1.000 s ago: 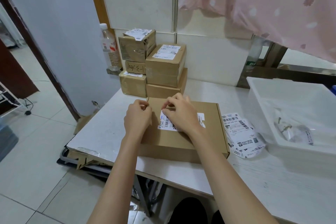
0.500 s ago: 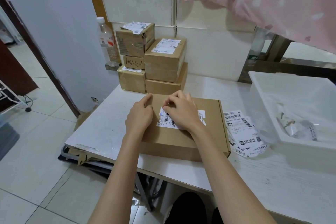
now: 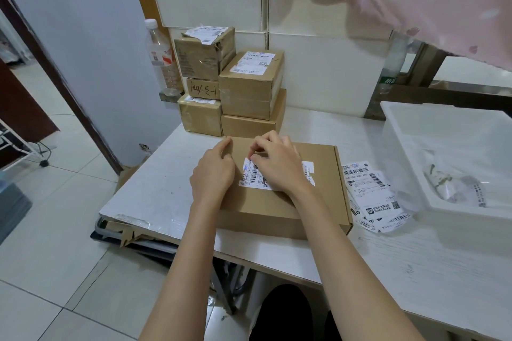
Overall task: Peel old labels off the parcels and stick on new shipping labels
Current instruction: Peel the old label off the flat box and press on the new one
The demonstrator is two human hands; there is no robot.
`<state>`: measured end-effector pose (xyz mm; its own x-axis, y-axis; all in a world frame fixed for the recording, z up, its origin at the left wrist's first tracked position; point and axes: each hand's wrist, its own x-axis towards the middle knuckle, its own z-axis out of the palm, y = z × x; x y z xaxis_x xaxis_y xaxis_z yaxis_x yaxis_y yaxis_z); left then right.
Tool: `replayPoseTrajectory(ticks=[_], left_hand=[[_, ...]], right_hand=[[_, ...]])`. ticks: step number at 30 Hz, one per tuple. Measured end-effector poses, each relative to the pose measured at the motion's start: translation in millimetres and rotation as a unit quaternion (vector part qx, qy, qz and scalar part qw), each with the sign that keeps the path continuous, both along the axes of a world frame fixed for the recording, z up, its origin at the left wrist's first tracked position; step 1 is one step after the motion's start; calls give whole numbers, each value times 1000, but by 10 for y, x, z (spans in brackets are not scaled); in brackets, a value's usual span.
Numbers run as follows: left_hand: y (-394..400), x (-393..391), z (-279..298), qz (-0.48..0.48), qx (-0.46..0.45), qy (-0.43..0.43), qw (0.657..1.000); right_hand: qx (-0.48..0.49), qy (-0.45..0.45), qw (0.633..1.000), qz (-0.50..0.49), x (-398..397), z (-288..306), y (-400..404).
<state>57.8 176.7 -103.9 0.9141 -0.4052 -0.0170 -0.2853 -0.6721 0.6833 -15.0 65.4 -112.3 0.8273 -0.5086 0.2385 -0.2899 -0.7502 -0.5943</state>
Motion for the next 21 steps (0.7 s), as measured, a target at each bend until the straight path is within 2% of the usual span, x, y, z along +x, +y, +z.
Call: replayPoseTrajectory(ticks=[4,8,16,21], left_hand=[[-2,-22,8,4,9,-10,1000],[-7,-39,6,5,19,-19,1000],[-8,-29,20,10,11,1,1000],[-6,-30,22,11,9,7,1000]], right_hand=[[51,-33,998,-5,-19,21,-6],[-4,-35,999,-27,16,-16,37],[-36,-16,999,-17,47,-28,26],[33,-48,998,-3,-5,-12,-19]])
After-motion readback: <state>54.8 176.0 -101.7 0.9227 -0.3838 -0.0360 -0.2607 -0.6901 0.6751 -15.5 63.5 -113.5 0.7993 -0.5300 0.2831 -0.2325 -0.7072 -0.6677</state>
